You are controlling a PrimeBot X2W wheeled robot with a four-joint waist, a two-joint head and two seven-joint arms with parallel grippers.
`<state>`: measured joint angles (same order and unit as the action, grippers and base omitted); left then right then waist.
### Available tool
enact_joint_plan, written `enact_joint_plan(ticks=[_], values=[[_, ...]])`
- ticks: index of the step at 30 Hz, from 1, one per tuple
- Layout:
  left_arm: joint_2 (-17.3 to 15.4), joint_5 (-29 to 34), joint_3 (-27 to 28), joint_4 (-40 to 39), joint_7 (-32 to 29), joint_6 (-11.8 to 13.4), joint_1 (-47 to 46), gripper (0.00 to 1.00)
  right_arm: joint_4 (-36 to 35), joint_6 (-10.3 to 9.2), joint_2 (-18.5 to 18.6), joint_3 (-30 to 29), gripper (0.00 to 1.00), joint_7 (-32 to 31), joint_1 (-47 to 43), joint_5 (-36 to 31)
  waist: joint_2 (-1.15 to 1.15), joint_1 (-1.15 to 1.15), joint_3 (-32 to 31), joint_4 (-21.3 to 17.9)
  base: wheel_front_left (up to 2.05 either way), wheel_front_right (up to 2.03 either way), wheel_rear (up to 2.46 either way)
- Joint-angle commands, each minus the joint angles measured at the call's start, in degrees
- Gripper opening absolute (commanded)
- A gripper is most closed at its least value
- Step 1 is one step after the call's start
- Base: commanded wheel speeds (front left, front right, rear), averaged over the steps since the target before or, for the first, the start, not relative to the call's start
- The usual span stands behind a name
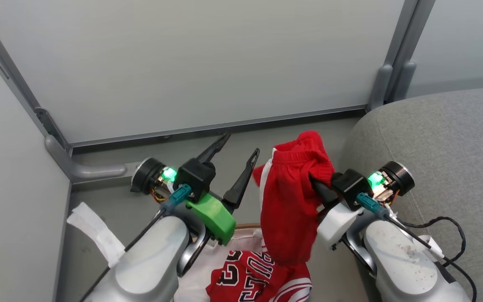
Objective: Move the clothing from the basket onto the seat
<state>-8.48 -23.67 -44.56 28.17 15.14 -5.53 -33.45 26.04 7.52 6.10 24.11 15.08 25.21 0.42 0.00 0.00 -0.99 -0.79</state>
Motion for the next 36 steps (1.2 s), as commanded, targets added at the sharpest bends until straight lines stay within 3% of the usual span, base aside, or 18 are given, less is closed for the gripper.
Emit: enact_joint_plan(ticks=[1, 16, 25, 36], values=[[0.04, 0.07, 0.73, -0.15, 0.00, 0.17, 1.85, 1.00, -0.61, -0.06, 0.09, -0.64, 0.00, 0.14, -0.80, -0.51, 0.00, 0.00, 0.11, -0.02, 0.00, 0.00, 0.00], [2.43, 3.31, 8.62, -2.01, 0.00, -1.07, 14.28, 1.00, -2.29, -0.06, 0.38, -4.84, 0.00, 0.14, -1.46, -1.15, 0.00, 0.00, 0.95, -2.40, 0.00, 0.00, 0.00], [4.58, 5.32, 11.97, -4.58, 0.00, -1.54, 17.66, 1.00, -3.33, -0.06, 1.49, -8.61, 0.00, 0.14, -1.78, -1.73, 0.00, 0.00, 2.06, -10.03, 0.00, 0.00, 0.00], [5.40, 7.41, 10.88, -5.50, -0.01, -1.96, 16.98, 1.00, -4.94, -0.06, 3.10, -15.72, 0.00, 0.14, -1.54, -2.55, 0.00, 0.00, 5.16, -18.19, 0.00, 0.00, 0.00]])
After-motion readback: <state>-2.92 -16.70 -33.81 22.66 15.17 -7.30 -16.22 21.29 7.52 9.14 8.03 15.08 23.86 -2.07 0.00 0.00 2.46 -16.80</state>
